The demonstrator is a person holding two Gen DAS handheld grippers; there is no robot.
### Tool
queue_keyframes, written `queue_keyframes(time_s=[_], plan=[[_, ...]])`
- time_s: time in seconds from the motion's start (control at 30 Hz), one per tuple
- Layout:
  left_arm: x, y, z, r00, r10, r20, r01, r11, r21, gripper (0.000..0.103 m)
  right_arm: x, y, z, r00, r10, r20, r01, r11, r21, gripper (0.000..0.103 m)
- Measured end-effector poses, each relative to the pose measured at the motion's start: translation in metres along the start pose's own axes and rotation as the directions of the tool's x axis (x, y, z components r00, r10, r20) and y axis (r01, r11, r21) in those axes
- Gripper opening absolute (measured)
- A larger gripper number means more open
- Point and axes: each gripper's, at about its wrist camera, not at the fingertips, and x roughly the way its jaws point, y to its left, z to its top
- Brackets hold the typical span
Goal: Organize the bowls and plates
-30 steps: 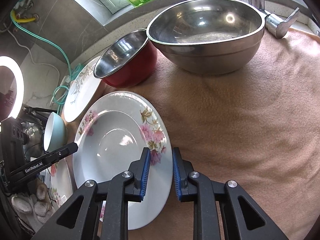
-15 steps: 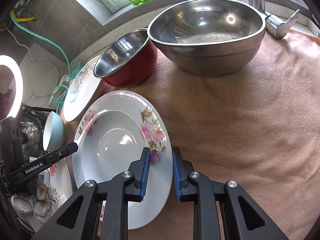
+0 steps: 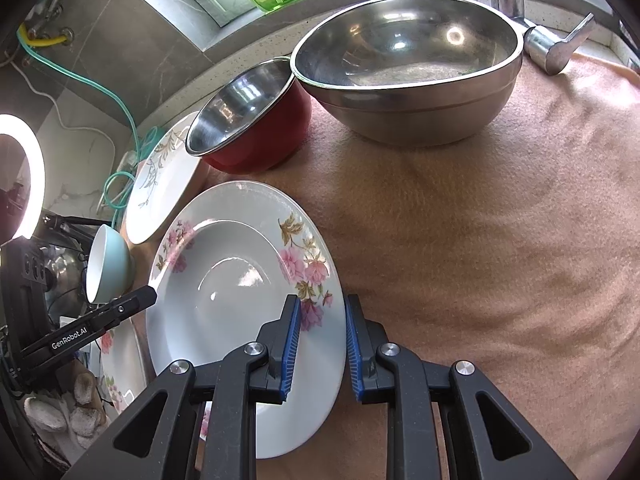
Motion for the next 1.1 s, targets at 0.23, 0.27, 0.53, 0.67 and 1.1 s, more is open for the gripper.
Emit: queue_keyframes(time_s=[0.23,0.27,0.53,0.67,1.1], plan=[[0.0,-0.003,-0.004,1.0,-0.008,-0.009,0.008,1.0,0.002,0.024,-0.003,-0.004,-0.002,1.0,-0.004,-0.002,0.004,1.0,0.017,0.02],[0.0,-0.004,-0.005,1.0,-0.008,-0.01,0.008,1.0,0.003,0.024,-0.003,-0.004,-0.002,1.0,-0.005,-0.002,0.005,1.0,0.019,0.02],[-0.001,-0.007,-0.013,1.0,-0.015,-0.022,0.016,1.0,0.009,0.024,-0.009,-0.007,-0.007,1.0,-0.016,-0.001,0.016,0.999,0.031,0.02],[-0.001,-0.011,-0.018,1.0,-0.015,-0.022,0.016,1.0,0.013,0.024,-0.01,-0.008,-0.01,1.0,-0.018,-0.002,0.018,0.999,0.04,0.02],[-0.002,-0.019,-0.029,0.999,-0.021,-0.031,0.022,0.999,0.024,0.024,-0.016,-0.014,-0.019,1.0,-0.019,-0.004,0.019,0.998,0.061,0.02]])
